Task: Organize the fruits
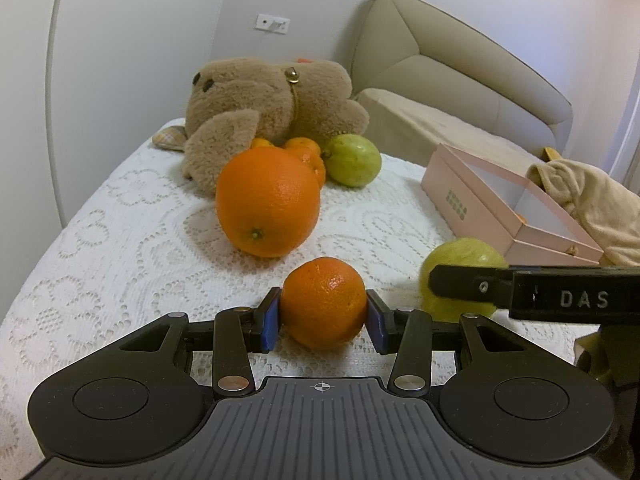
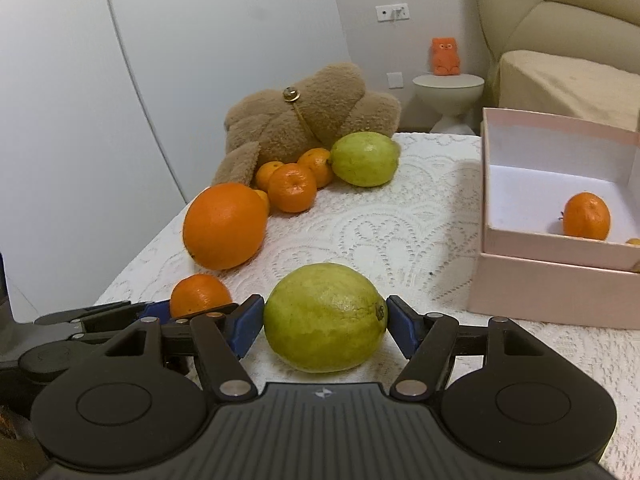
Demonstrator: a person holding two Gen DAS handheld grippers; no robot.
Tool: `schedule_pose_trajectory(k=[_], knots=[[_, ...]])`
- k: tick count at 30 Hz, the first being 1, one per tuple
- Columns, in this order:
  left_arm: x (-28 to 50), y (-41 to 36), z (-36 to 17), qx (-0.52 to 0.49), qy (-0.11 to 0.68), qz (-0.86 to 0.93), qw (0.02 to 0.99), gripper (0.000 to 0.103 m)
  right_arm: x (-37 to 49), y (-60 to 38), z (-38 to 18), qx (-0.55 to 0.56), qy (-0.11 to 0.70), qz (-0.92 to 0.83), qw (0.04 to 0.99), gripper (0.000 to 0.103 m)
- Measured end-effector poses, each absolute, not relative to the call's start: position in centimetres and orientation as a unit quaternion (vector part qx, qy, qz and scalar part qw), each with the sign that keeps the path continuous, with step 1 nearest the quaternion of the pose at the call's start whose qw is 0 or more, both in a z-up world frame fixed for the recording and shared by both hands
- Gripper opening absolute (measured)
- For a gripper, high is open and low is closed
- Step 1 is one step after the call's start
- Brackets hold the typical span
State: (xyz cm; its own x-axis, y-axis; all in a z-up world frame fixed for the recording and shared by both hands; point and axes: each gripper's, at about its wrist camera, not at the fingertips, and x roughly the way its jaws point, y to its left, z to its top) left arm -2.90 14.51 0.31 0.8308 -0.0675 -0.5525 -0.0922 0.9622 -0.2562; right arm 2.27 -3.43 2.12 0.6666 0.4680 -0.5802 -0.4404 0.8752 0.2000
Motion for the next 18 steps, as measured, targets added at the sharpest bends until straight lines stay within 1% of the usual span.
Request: schedule_pose_trajectory(k=[8,18], knots=[[-2.9,14.5,0.3,-0.136,0.291,0.007,0.947,0.048,2.5,-3.4,2.2,-0.037,0.307,0.18,0.934,0.067],[-2.9,14.5,0.3,-0.137,0.291,0.006,0.947,0.048,1.3,-3.4,4.1,0.008,0.282,0.257,0.924,0.069]])
